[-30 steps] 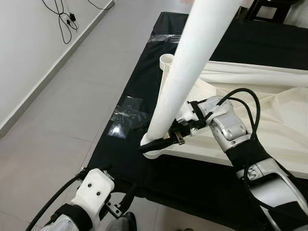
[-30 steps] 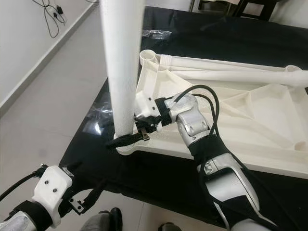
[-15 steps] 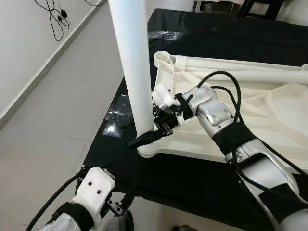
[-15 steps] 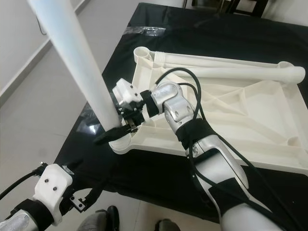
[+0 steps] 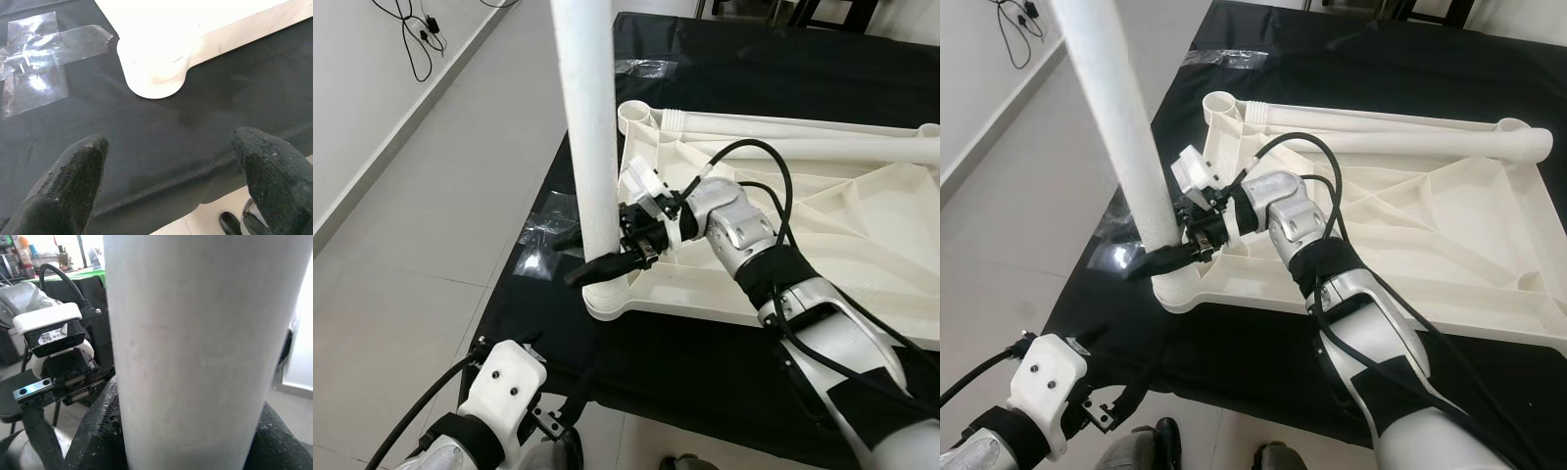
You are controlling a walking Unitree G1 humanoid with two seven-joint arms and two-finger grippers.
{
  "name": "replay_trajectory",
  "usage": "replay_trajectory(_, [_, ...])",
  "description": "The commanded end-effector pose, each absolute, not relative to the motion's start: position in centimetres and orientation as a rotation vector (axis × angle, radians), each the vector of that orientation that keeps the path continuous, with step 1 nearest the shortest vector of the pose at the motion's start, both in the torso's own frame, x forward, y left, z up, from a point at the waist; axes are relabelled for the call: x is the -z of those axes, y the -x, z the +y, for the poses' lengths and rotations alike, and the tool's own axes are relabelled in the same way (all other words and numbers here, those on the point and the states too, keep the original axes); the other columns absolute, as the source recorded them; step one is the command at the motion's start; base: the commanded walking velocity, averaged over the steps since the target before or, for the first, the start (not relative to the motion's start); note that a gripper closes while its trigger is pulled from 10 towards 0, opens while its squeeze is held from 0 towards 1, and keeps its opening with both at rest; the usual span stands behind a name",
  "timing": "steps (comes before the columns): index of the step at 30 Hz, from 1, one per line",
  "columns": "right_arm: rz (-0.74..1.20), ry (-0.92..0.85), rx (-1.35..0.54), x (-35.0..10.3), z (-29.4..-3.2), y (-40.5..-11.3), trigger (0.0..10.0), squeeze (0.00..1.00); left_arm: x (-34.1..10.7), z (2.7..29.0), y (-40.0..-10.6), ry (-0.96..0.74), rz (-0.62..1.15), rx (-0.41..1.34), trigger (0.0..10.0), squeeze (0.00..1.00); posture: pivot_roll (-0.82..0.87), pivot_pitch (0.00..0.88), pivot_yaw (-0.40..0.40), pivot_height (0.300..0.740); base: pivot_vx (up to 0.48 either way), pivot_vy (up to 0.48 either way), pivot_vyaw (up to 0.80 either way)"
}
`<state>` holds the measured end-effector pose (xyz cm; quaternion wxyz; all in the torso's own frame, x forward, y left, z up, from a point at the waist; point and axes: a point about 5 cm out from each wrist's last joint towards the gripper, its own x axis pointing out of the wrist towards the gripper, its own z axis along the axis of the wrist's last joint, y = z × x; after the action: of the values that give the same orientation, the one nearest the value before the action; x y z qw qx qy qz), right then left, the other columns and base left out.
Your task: Building children table
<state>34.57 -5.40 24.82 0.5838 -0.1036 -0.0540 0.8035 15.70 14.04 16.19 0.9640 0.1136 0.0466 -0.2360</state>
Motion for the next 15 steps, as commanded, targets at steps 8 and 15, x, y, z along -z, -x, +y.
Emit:
replay_trajectory(8, [-0.197,0.213,-1.672,-23.2,-6.8,-34.7,10.0,0.0,-16.2,13.8,-15.3,-0.212,0.098,0.493,10.0,0.0,0.06,0.294,-0.033,0.74,0.0,0.0,0.0])
replay_trajectory(15, [-0.234,0.283,-1.609,-22.2,-7.3,-34.0,10.0,0.0,-16.2,13.9,-15.5,-0.215,0.099,0.497,10.0,0.0,0.06,0.29,-0.025,0.74,0.0,0.0,0.0])
